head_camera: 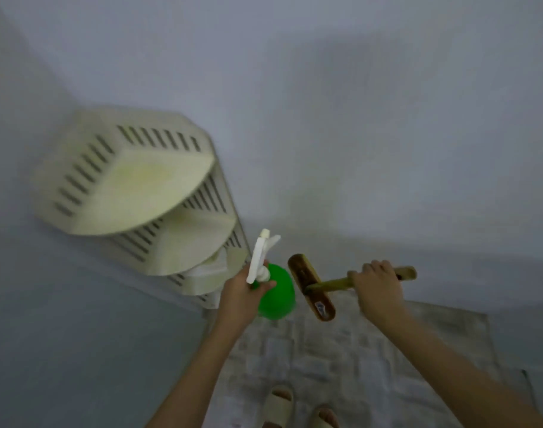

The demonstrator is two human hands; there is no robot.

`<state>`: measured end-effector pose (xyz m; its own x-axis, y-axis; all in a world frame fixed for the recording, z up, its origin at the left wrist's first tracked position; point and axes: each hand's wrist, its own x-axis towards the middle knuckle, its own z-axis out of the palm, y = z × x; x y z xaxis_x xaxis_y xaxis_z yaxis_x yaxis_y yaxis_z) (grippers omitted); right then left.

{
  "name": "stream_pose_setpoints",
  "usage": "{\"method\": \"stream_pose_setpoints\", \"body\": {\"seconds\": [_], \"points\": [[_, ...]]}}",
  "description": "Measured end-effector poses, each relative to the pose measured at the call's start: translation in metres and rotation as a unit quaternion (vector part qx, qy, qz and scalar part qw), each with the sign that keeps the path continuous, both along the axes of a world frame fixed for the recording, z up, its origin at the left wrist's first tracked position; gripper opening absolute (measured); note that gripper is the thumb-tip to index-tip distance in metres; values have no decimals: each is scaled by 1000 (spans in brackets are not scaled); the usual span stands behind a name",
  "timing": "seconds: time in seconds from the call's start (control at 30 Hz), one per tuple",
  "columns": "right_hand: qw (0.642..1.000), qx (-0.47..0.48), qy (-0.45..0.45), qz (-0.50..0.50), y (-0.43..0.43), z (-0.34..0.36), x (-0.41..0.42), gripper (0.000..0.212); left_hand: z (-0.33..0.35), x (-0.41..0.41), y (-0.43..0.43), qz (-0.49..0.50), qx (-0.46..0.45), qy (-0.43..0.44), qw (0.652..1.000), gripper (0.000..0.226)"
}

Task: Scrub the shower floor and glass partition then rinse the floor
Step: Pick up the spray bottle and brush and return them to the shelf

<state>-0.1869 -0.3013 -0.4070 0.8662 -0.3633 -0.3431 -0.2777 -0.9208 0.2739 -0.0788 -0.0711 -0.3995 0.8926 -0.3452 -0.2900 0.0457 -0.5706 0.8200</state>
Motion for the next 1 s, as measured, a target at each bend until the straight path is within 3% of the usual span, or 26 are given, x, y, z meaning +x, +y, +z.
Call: {"method": "stream_pose_setpoints", "body": {"seconds": [0.13,0.27,0.43,0.67,0.9,1.0], "points": [[993,27,-113,-17,21,64,-2,32,113,5,41,34,-57,-67,996,46],[985,93,-143,-21,45,97,20,33,196,30,72,73,-136,-123,980,41],[962,217,-159,-35,97,110,72,32,266,72,100,112,-168,-158,967,45],[903,385,-149,-118,167,75,139,28,287,146,119,191,-138,-257,937,34],[819,521,-120,-210,188,-3,191,32,268,201,115,240,-141,-295,914,32],[805,542,-104,-217,193,-27,205,32,255,213,116,253,-156,-305,905,34]]}}
